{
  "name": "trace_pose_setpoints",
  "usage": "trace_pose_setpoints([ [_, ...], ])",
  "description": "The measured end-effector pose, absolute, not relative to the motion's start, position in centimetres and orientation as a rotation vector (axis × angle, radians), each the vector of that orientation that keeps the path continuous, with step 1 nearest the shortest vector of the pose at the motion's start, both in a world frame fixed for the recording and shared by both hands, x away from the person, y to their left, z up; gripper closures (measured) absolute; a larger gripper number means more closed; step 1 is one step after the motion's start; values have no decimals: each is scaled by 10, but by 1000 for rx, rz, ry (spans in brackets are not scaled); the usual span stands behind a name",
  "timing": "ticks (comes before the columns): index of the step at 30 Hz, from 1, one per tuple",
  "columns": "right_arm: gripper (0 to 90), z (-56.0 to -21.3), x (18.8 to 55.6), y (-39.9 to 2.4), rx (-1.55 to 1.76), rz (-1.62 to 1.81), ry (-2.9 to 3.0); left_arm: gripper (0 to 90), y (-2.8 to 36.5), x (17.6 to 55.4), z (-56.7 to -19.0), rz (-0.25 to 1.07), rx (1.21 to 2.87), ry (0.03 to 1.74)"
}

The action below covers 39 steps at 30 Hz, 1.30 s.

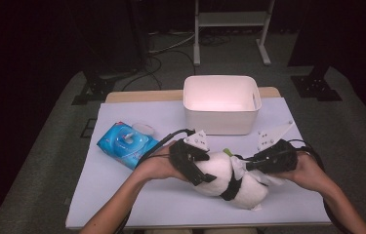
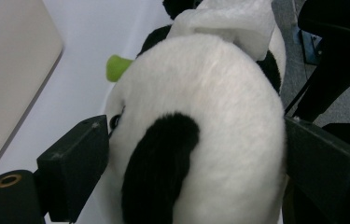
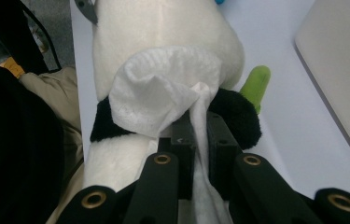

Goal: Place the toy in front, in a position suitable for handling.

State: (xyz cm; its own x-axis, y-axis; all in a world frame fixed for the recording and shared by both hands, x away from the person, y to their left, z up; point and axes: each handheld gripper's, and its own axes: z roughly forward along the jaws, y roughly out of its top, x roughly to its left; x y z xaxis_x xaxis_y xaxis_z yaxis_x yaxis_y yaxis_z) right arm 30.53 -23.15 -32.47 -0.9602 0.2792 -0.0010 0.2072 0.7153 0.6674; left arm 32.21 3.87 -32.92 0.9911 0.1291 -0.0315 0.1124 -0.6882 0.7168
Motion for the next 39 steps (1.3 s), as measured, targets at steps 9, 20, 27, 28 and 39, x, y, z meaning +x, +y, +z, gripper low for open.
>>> trace_pose_setpoints([
  [9, 832, -327, 301, -243, 428, 1100, 2803, 93, 46, 323, -327, 9, 2324, 175],
  [20, 832, -329, 297, -255, 455, 1107, 2793, 92, 50, 325, -332, -31, 2310, 180],
  [27, 831, -330, 296, -260, 463, 1120, 2788, 81, 51, 326, -337, -53, 2315, 181],
  [28, 831, -330, 296, -260, 468, 1121, 2789, 81, 51, 326, -337, -58, 2313, 180],
  [39, 831, -334, 293, -271, 511, 1138, 2790, 64, 45, 325, -348, -113, 2317, 162],
])
